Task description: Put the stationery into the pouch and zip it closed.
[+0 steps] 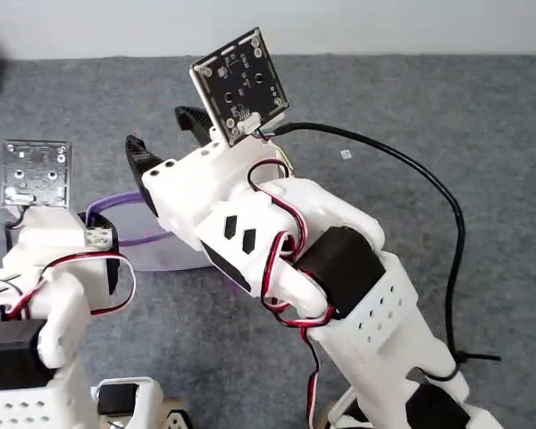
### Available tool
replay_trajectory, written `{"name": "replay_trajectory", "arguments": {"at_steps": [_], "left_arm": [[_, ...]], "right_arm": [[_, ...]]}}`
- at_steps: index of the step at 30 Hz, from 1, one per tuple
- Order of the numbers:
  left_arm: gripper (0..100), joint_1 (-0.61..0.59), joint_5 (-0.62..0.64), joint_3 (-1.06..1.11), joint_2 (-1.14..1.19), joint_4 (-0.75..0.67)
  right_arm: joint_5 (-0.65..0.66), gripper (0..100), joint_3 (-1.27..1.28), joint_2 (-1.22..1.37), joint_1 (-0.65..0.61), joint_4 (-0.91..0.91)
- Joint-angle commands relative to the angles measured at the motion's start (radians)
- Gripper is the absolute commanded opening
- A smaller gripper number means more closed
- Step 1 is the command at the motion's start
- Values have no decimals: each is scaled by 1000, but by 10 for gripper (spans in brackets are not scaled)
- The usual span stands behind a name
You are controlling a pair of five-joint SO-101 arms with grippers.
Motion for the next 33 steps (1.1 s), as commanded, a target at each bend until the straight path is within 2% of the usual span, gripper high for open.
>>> {"name": "replay_trajectory", "arguments": {"at_steps": [1, 6, 12, 17, 21, 25, 33], "left_arm": [[11, 5, 9, 30, 9, -2], [11, 5, 9, 30, 9, -2], [11, 5, 9, 30, 9, -2], [11, 5, 9, 30, 9, -2], [11, 5, 9, 30, 9, -2], [11, 5, 9, 30, 9, -2], [11, 5, 8, 30, 9, -2]], "right_arm": [[38, 161, -5, -12, 15, 8], [32, 125, 0, 1, 219, 7], [40, 72, 32, 99, 392, 53], [40, 88, 28, 274, 467, 174], [91, 162, 26, 432, 513, 193], [127, 221, 26, 562, 536, 186], [133, 220, 26, 794, 567, 47]]}}
